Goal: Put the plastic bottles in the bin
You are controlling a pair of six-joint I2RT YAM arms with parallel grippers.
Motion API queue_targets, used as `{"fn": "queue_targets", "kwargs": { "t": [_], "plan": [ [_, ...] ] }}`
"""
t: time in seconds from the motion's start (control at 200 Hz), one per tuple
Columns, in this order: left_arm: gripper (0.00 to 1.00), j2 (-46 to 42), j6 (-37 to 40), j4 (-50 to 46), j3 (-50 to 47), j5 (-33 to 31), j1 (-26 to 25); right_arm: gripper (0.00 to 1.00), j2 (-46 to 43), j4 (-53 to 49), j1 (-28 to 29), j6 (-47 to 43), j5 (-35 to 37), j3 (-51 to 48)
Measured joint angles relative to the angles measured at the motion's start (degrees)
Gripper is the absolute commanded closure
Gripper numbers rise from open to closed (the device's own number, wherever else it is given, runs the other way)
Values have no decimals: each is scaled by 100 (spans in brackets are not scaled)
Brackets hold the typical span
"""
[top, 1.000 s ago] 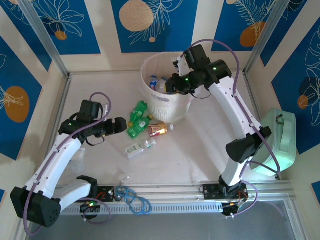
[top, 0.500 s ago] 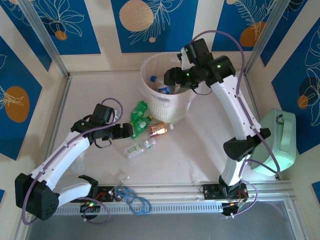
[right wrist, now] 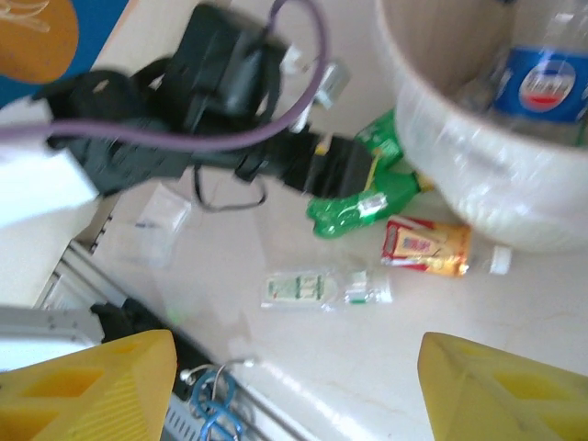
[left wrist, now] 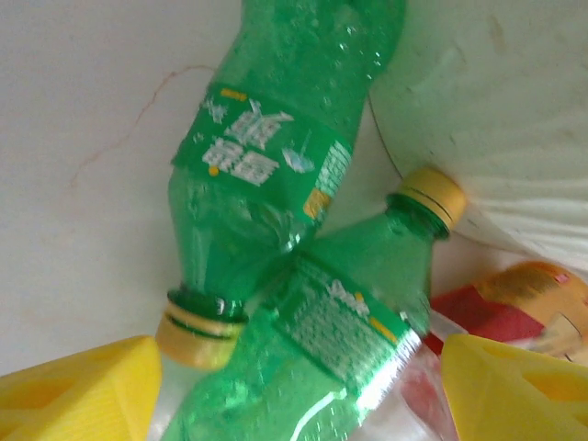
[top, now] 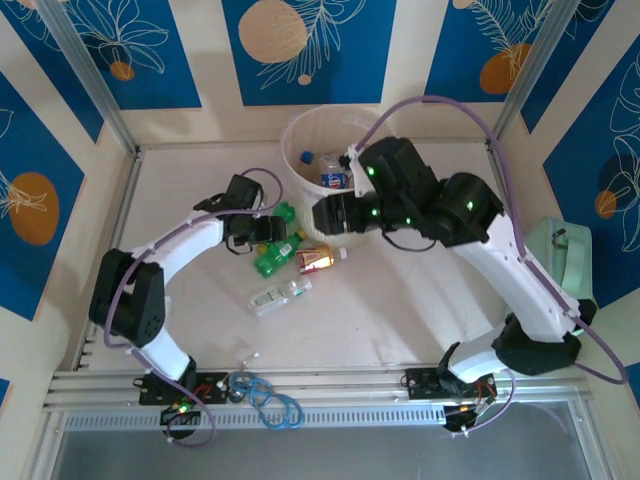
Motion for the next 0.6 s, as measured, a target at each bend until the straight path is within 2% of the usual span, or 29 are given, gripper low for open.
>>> {"fn": "queue_targets", "kwargs": {
  "t": [0.2, 0.6],
  "plan": [
    [17, 282, 160, 79, 332, -319, 11, 31, -339, 319, 240, 328, 63, -704],
    [19, 960, 219, 247, 566, -549, 31, 31, -621, 474, 289, 553, 129, -750]
  ]
}}
